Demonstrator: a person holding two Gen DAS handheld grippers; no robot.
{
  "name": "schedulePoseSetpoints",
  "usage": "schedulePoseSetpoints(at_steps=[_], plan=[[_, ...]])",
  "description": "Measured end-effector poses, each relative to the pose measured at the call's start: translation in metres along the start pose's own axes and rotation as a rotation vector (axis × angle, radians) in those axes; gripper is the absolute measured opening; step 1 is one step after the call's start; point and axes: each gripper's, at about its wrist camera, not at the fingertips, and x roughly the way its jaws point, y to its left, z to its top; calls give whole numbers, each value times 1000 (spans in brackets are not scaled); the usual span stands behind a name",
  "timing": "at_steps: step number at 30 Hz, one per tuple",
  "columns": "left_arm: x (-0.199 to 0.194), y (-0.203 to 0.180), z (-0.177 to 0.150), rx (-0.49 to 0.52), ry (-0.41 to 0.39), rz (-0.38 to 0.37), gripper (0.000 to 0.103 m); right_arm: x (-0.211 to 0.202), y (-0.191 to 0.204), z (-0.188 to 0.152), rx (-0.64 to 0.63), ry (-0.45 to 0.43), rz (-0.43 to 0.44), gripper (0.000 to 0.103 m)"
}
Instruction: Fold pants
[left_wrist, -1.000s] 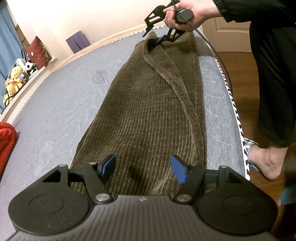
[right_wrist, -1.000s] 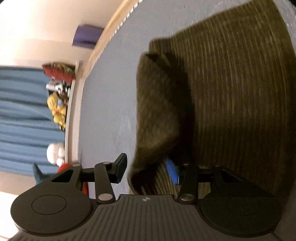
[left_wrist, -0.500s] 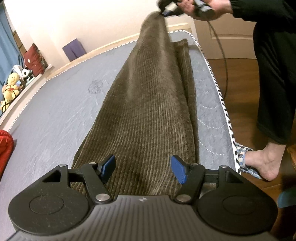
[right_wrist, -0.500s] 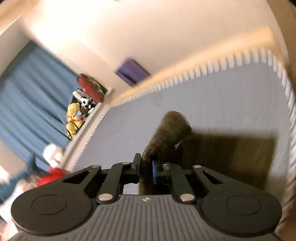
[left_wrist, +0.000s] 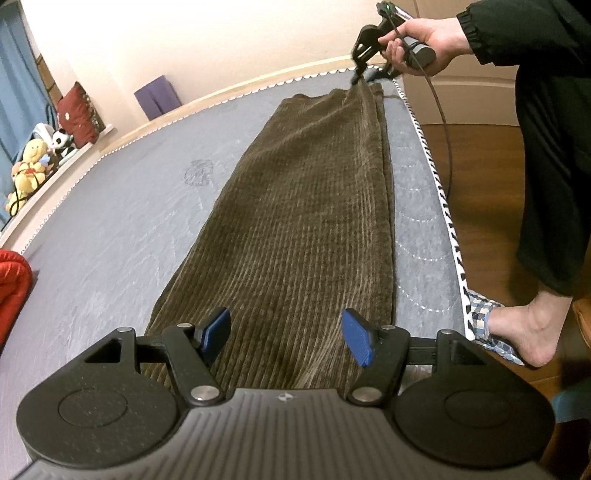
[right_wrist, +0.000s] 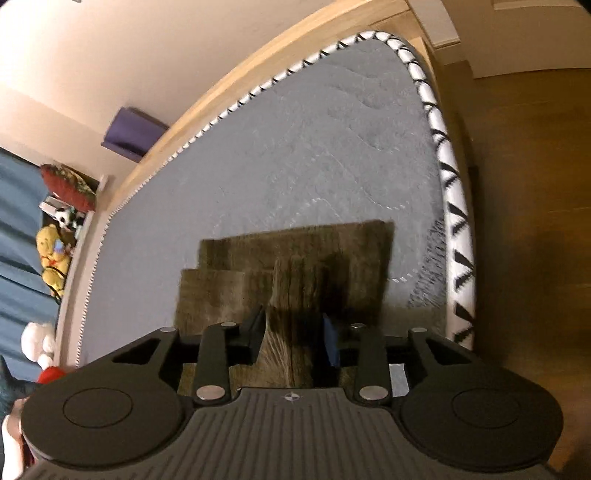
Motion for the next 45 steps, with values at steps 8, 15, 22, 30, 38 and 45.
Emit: schedulePoseSetpoints(at_steps=[8,15,22,30,38,45], plan=[[-1,4,-4,-18,5,-7,72,-17,-15,9,10,-143,-161,9],[-17,21,-9,-115,-28,-14,72,-35,2,5,-73,-272,-231,29],[-14,31,-41,-229,182,-140,40,-19,50,-16,-365,-236,-10,44],[-35,38,-74,-270,289,-132,39,48,117,-54,-537,10,105,52],[-93,104,-97,-546,126,92,56,129,129,-70,-513,54,-127,51],[-108,128,-108,-628,107,257,56,128,135,-55,-421,-159,-190,0]])
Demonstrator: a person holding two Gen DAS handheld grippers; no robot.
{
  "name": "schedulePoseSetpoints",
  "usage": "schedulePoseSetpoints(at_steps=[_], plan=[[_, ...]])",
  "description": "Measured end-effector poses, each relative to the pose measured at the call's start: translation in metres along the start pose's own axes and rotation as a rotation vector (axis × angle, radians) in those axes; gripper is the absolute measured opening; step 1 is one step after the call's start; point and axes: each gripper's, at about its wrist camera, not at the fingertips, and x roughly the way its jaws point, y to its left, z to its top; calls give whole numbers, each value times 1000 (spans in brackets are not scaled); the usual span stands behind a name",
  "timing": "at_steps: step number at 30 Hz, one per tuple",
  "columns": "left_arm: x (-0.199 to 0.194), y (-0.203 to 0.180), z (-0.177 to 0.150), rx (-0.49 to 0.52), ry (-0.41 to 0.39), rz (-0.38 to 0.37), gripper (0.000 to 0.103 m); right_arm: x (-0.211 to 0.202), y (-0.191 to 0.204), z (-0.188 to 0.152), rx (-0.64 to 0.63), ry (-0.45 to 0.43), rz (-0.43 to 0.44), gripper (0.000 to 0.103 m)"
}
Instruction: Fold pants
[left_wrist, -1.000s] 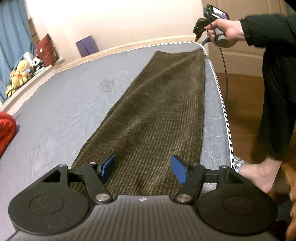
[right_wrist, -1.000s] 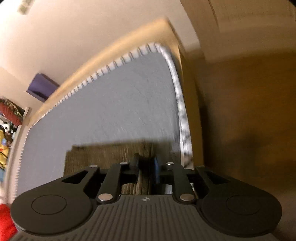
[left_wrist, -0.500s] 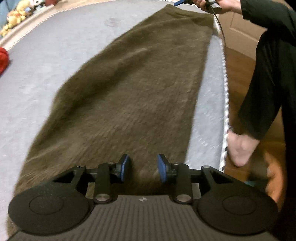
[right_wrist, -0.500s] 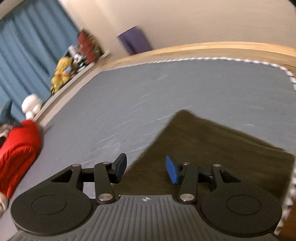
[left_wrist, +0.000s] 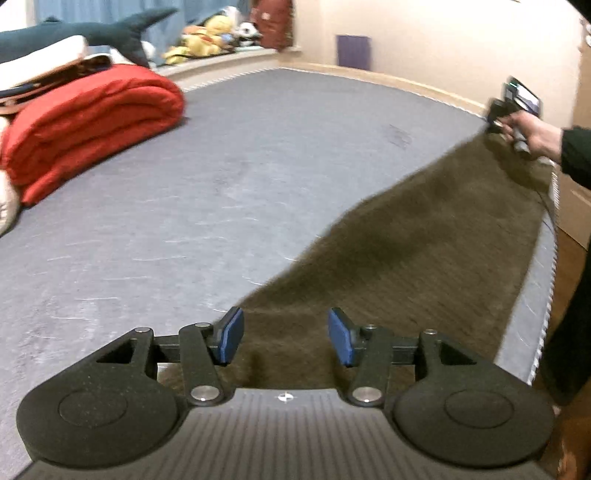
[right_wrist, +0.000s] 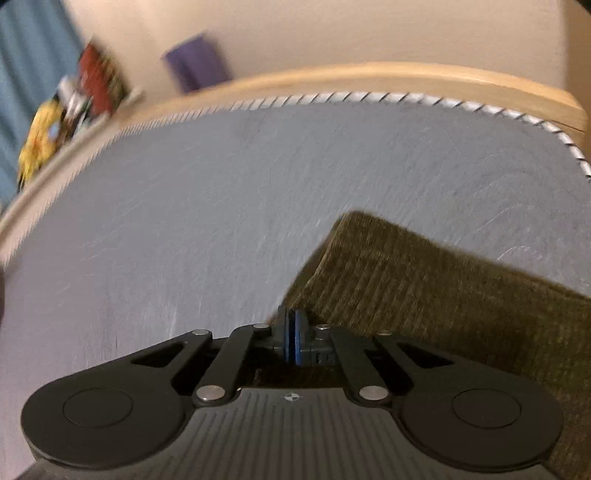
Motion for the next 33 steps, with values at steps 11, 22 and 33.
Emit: schedulePoseSetpoints(at_steps=[11,22,33], plan=[[16,56,-23,-233,245,193,10,-14,-8,0,-33,-48,62,14],[-34,66,-38,-403,137,304,85,-92,58,-27,-250,-23,306,50],[-56,81,-74,-592,157,196,25,-209,150,-123,-648,65,660,60]])
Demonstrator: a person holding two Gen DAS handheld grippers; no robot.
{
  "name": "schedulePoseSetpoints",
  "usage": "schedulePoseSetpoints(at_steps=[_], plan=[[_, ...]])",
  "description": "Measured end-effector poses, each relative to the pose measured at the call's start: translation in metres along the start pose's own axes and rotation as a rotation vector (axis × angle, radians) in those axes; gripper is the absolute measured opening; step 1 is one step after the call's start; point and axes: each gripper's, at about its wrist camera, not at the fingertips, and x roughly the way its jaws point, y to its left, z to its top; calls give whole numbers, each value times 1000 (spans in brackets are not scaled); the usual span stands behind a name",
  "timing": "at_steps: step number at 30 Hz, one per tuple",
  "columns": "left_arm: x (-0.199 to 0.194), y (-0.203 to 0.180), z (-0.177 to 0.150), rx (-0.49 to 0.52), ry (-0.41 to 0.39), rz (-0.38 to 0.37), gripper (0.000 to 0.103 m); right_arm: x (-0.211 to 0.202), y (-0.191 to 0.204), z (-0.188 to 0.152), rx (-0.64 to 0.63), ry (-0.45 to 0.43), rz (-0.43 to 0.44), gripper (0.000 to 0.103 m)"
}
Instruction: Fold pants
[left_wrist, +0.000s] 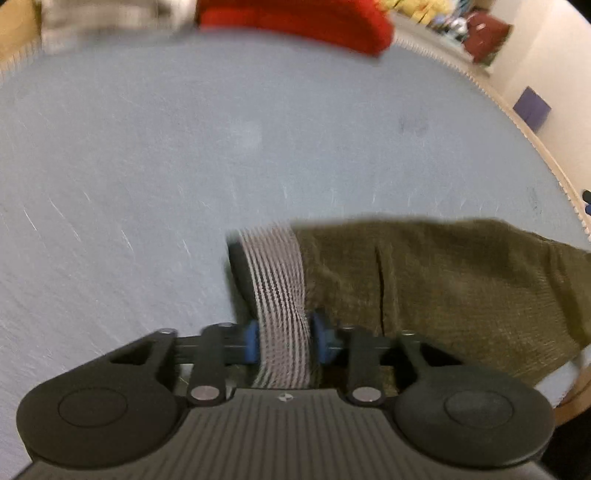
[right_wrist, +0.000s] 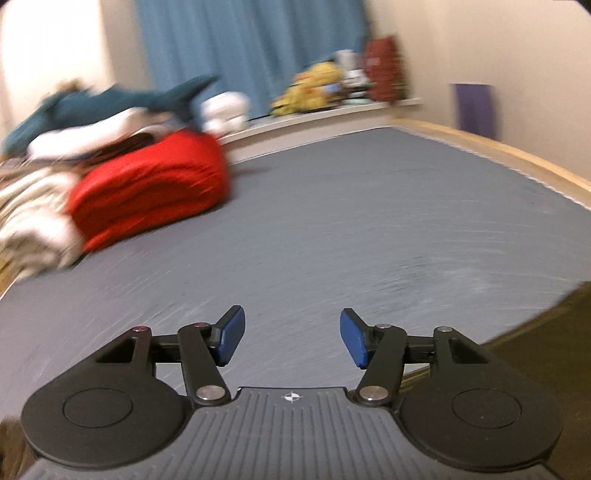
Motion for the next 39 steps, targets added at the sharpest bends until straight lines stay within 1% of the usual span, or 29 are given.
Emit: schedulePoseSetpoints(at_steps=[2,3,4,6,7,8,9,10,12,13,14,15,17,18,19,20,21,22,24,26,28,30,31,33,34,35,36,37,39], plan=[[-39,-5,1,2,-102,-65,25,-4,22,-2,-42,10,32,60],[-48,-6,-2,9,-108,-65,25,-7,31,-3,-61,9,42,60],[-46,-6,-6,20,-82,-49,26,-10,38,-3,-75,6,49,60],[-18,3,-16,0,56,-3,30,-10,47,-2,-93,-1,54,61],[-7,6,-20,-1,112,18,34,-9,48,-1,-92,2,50,61],[-1,6,-23,21,128,47,46,-3,44,3,-87,11,49,61],[-3,2,-22,48,107,77,56,-2,43,1,-80,22,49,61],[-11,-4,-19,72,68,103,59,1,42,0,-71,33,51,61],[-34,-21,-12,139,-61,170,59,1,42,0,-68,39,64,61],[-43,-29,-10,179,-118,182,60,1,44,-2,-79,34,73,61],[-50,-38,-9,215,-166,162,60,1,49,-4,-98,27,84,62],[-51,-44,-4,230,-181,113,59,-2,53,-6,-124,19,96,62],[-41,-52,-3,237,-139,-4,59,-6,64,-11,-182,16,127,65],[-29,-54,-6,249,-93,-20,59,-8,69,-16,-210,23,149,65],[-15,-56,-7,269,-21,4,59,-9,75,-21,-239,35,176,65],[4,-56,-14,308,75,60,55,-10,82,-27,-270,50,208,65],[15,-58,-19,364,117,113,54,-10,89,-32,-296,64,236,65],[18,-60,-22,404,112,128,54,-11,96,-38,-324,85,273,65],[13,-67,-14,385,100,149,54,-12,114,-52,-391,153,374,66],[2,-77,-6,381,24,132,54,-15,132,-68,-471,216,474,68],[-8,-85,5,356,-56,107,54,-21,148,-85,-547,245,535,68],[-8,-88,13,326,-88,92,54,-23,161,-100,-580,285,586,68],[-3,-88,17,317,-83,101,54,-22,166,-106,-590,307,600,68],[25,-80,16,315,20,191,54,-19,173,-120,-634,364,609,68],[42,-75,14,314,78,251,58,-16,176,-128,-670,407,609,69],[52,-73,12,311,105,270,68,-12,179,-138,-722,452,597,70],[54,-72,12,302,107,276,70,-10,180,-146,-774,469,570,70],[51,-73,14,288,104,276,70,-11,179,-150,-797,450,566,70],[31,-85,20,271,34,261,68,-15,178,-143,-774,450,569,70]])
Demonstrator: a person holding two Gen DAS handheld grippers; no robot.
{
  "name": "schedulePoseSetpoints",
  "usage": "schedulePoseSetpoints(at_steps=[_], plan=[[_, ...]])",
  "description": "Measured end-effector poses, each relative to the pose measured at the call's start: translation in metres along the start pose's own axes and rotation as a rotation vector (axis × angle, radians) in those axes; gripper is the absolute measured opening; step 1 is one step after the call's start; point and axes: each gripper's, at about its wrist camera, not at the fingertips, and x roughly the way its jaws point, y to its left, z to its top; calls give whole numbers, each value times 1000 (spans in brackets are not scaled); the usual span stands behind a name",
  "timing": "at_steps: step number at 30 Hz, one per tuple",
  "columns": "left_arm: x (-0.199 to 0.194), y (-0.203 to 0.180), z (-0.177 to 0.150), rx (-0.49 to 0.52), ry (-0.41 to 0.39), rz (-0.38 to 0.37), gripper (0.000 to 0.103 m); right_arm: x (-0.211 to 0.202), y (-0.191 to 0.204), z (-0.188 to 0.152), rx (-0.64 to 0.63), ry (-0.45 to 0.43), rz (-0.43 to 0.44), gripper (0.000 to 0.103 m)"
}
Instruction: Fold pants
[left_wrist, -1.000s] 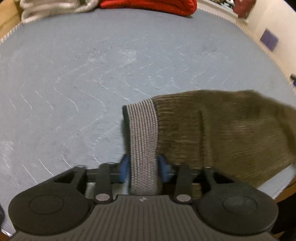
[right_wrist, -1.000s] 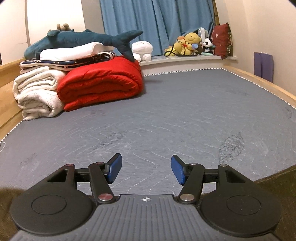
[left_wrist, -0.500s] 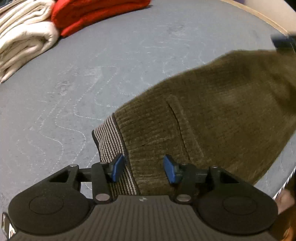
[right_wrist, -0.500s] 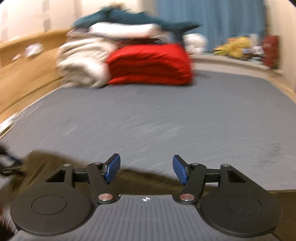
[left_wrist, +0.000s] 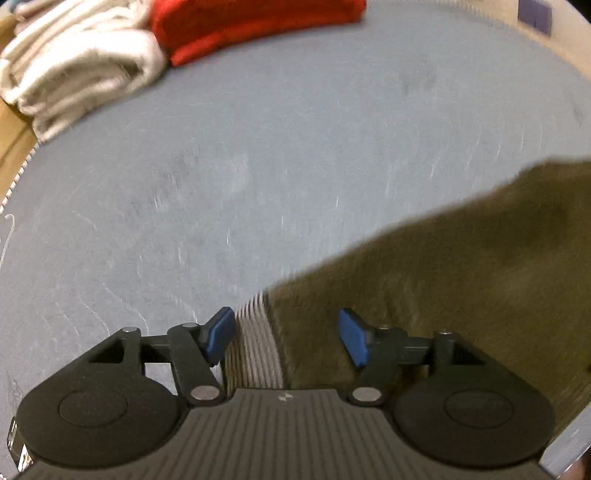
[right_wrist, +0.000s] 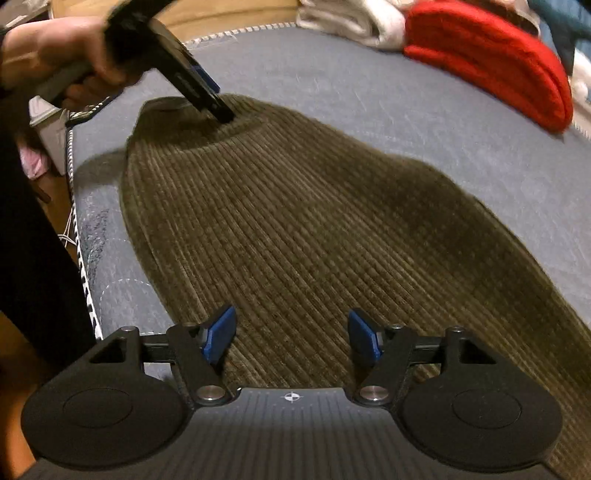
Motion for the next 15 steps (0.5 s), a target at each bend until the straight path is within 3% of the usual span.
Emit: schedulePoseSetpoints(at_steps=[4,6,9,12,15], plan=[[-31,-8,6,-13,-127,-98,68,-20,-9,1,44,-53,-18,73],[-26,-14,5,-5,-100,-130,69,-19,-14,-7,38,-14,-54,74],[16,-17,4,4,46,-112,70,-18,-15,-15,23,14,-69,74],[19,-33,3,113,24,-59,73,-35,-16,-11,40,-2,-93,74],[9,-34,7,62,-2,-62,75,-69,-25,-7,93,-87,-129,73]])
